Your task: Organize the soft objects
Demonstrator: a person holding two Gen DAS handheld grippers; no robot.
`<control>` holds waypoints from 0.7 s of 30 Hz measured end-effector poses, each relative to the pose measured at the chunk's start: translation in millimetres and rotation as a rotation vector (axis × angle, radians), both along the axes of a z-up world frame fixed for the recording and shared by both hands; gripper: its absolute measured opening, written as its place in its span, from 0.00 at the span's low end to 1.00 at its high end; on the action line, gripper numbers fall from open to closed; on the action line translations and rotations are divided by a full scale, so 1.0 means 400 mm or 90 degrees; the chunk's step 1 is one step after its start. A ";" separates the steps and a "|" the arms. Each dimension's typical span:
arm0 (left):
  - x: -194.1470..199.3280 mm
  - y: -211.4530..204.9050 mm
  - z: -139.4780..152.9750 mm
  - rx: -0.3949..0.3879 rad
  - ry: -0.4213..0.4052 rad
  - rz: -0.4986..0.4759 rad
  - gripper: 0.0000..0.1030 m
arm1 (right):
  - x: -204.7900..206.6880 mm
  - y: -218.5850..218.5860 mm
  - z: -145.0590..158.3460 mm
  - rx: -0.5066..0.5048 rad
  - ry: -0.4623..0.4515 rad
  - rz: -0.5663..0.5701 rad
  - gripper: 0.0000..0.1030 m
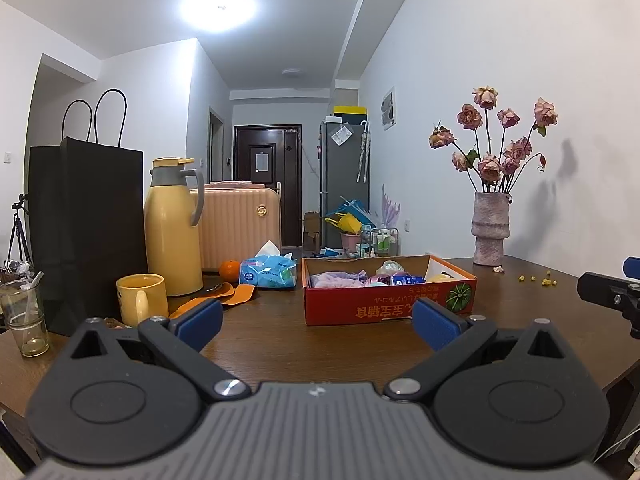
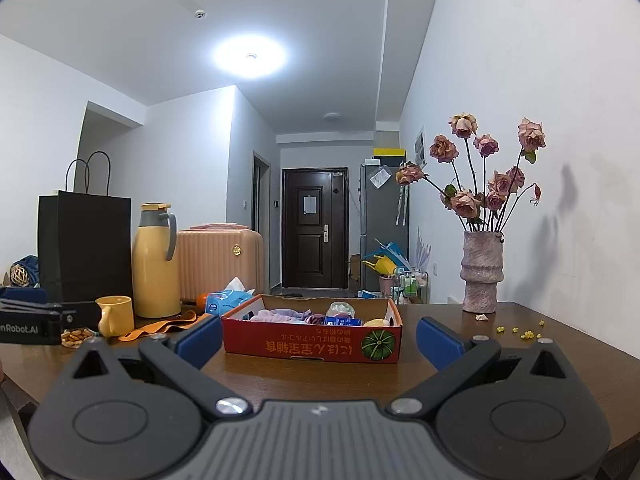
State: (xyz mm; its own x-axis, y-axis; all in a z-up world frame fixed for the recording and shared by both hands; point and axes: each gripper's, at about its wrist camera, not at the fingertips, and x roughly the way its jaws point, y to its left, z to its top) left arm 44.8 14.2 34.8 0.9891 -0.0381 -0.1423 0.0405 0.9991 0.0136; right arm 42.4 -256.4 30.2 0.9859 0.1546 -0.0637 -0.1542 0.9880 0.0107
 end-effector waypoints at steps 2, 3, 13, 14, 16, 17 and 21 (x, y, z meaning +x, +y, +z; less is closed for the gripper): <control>0.000 0.000 0.000 0.001 0.000 -0.001 1.00 | 0.000 0.000 0.000 0.001 0.000 0.001 1.00; -0.001 -0.001 -0.001 0.002 -0.001 -0.001 1.00 | -0.001 0.001 -0.001 0.001 0.000 0.000 1.00; -0.001 0.000 0.001 0.000 -0.002 -0.006 1.00 | -0.001 0.000 -0.001 0.001 0.000 0.002 1.00; 0.001 0.002 0.003 -0.001 -0.001 -0.007 1.00 | -0.001 0.001 -0.001 0.001 0.000 0.002 1.00; -0.001 0.002 0.002 -0.003 -0.005 -0.006 1.00 | -0.001 0.001 -0.001 0.000 0.001 0.001 1.00; -0.001 0.002 0.002 -0.004 -0.007 -0.009 1.00 | -0.002 0.000 -0.001 0.000 0.001 0.002 1.00; -0.003 -0.001 -0.001 -0.003 -0.006 -0.015 1.00 | 0.000 0.000 0.001 0.000 0.002 0.004 1.00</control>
